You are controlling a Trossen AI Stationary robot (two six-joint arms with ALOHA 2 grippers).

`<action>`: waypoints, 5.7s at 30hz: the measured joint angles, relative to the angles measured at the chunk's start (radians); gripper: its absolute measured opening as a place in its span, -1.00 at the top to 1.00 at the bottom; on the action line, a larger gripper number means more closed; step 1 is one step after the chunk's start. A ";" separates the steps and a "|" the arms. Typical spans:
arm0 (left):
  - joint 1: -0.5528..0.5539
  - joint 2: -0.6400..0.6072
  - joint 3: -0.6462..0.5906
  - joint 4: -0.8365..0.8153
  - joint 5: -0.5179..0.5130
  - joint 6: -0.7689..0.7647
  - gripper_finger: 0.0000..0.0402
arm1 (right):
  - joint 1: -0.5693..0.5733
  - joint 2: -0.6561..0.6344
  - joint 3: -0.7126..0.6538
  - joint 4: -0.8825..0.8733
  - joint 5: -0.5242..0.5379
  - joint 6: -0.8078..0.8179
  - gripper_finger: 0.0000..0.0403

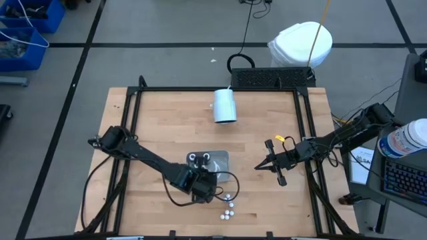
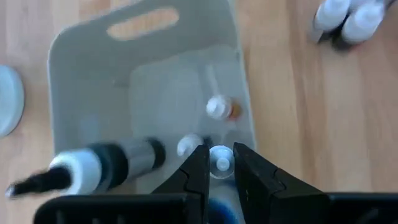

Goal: Pick & Place food coloring
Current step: Put the small purple food coloring bottle into the gray bin, then put the orange food coloring bottle into the gray bin

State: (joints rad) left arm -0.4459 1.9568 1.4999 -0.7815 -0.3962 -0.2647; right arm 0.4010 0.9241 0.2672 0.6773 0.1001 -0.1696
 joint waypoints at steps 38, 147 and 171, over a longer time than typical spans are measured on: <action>0.044 -0.013 -0.110 0.176 0.127 0.011 0.28 | 0.000 0.000 0.000 0.000 0.000 -0.008 1.00; -0.130 -0.829 -1.226 1.443 -0.312 0.286 0.84 | 0.169 1.057 1.258 -0.926 0.062 0.113 0.36; -0.130 -0.829 -1.226 1.435 -0.309 0.181 0.84 | 0.174 1.042 1.258 -1.157 0.082 0.154 0.29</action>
State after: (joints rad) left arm -0.5762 1.1275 0.2741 0.6537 -0.7048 -0.0841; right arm 0.5755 1.9663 1.5249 -0.4801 0.1818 -0.0160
